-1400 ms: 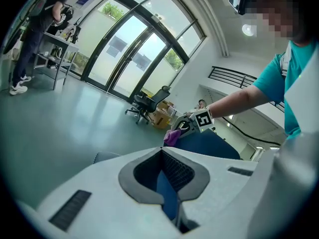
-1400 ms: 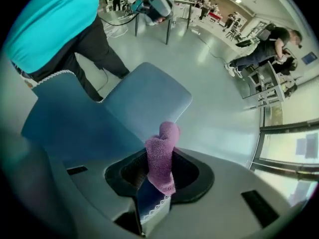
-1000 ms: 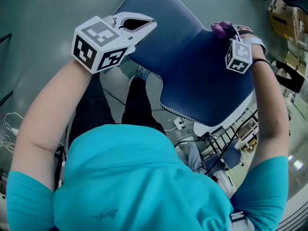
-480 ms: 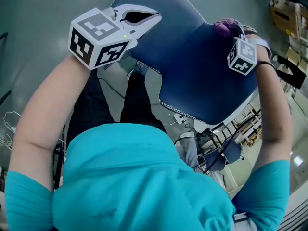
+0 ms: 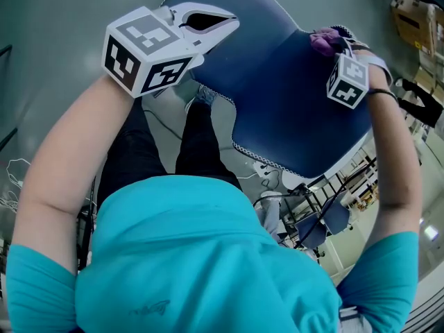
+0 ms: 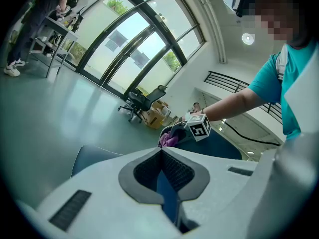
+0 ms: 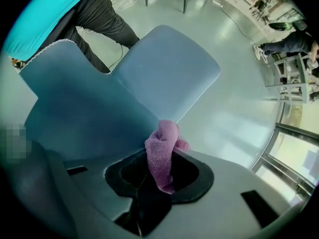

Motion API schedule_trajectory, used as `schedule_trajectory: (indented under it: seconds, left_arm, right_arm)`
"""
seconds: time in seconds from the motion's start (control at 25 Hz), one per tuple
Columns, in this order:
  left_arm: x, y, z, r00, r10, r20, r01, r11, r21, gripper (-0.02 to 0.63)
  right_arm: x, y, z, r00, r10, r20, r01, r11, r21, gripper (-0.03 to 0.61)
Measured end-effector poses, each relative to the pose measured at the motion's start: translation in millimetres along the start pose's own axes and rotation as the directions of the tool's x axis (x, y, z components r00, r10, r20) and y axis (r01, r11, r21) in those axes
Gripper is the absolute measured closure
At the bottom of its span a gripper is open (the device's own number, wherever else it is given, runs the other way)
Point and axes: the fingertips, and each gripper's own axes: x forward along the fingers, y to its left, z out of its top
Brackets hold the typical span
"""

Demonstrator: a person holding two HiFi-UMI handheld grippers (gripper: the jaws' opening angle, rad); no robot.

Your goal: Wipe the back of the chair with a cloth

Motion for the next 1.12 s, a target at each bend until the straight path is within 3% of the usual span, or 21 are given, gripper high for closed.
schedule_trajectory:
  seconds: [0.36,1.12]
  left_arm:
    - [-1.4,-1.6,-1.3,1.0,-0.003,0.003,0.003,1.0,-0.003,0.618]
    - [-4.1,-7.0,-5.5,1.0,-0.011,0.016,0.011,1.0,-0.005,0.618]
  right_arm:
    - [-0.5,28.6,10.6,0.994,0.112,-0.004,-0.112,0.993,0.024,0.465]
    - [-12.3,78.3,38.7,0.975,0.221,0.024,-0.222,0.974,0.05,0.465]
